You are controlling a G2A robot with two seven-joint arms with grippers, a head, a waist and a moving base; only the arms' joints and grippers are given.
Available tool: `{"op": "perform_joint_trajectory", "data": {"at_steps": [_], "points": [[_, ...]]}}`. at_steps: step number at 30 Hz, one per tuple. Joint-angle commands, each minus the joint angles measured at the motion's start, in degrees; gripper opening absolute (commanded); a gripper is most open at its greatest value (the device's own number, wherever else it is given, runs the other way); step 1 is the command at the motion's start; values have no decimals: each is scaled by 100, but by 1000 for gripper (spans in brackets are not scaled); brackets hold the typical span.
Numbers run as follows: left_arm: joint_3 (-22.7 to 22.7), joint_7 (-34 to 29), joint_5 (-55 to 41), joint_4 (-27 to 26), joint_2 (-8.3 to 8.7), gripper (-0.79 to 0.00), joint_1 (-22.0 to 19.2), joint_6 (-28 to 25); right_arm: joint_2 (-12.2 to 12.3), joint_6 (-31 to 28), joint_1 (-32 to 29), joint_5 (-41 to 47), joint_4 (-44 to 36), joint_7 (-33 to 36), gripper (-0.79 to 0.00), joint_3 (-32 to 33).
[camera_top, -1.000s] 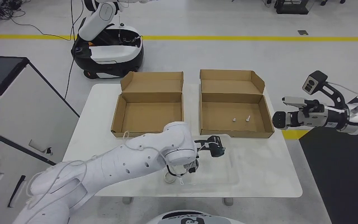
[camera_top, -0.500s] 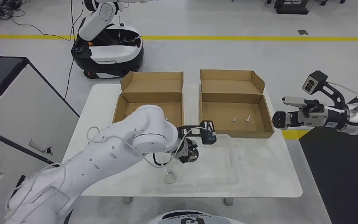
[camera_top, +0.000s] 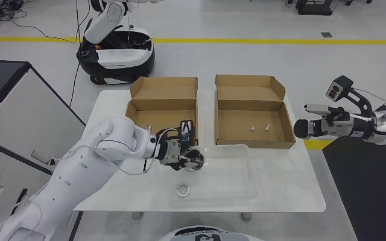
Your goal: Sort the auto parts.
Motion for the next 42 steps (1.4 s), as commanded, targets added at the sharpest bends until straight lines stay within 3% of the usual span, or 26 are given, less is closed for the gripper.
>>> {"op": "perform_joint_trajectory", "data": {"at_steps": [1, 2, 11, 20, 42], "points": [[-135, 593, 40, 165, 184, -785, 164, -581, 0, -1, -1, 2, 0, 0, 0, 1], [-210, 871, 78, 252, 277, -785, 241, -858, 0, -1, -1, 2, 0, 0, 0, 1], [-623, 1371, -626, -290, 777, -785, 617, -858, 0, -1, -1, 2, 0, 0, 0, 1], [-545, 2961, -163, -707, 1122, -785, 642, -858, 0, -1, -1, 2, 0, 0, 0, 1], [-545, 2961, -163, -707, 1122, -785, 642, -858, 0, -1, -1, 2, 0, 0, 0, 1]]}}
